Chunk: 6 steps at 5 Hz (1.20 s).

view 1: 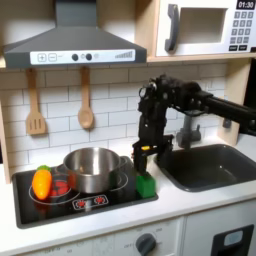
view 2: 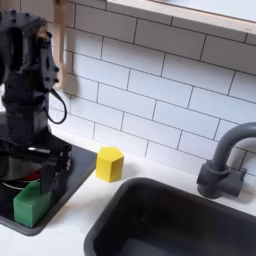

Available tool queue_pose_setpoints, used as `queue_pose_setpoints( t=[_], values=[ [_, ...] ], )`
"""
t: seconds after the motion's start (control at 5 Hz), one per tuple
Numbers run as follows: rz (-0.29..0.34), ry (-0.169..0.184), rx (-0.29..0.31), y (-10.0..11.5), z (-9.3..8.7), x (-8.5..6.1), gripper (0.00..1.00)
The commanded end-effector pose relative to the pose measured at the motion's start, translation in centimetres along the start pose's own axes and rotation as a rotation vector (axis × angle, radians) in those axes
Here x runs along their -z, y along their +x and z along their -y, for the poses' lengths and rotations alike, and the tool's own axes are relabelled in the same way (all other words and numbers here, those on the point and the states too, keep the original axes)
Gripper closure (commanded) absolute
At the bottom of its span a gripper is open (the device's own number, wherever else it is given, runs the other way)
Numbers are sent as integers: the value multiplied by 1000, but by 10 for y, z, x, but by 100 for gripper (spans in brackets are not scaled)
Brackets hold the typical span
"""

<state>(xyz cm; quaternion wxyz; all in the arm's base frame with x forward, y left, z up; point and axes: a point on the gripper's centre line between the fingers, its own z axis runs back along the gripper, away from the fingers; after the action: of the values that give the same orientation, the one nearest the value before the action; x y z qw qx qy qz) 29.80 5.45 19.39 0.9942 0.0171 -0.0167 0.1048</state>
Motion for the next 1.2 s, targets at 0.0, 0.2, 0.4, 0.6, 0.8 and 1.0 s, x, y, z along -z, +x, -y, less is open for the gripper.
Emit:
queue_pose_setpoints(
  t=[0.0,0.2,0.4,0.6,0.8,1.0],
  values=[
    [-32,16,4,8,3,15,0],
    [-48,14,9,7,3,21,0],
    [-45,22,7,7,3,25,0],
    [-68,18,12,10,5,41,0],
    [-73,21,10,10,3,45,0],
    [-78,17,10,12,1,49,0]
  ],
)
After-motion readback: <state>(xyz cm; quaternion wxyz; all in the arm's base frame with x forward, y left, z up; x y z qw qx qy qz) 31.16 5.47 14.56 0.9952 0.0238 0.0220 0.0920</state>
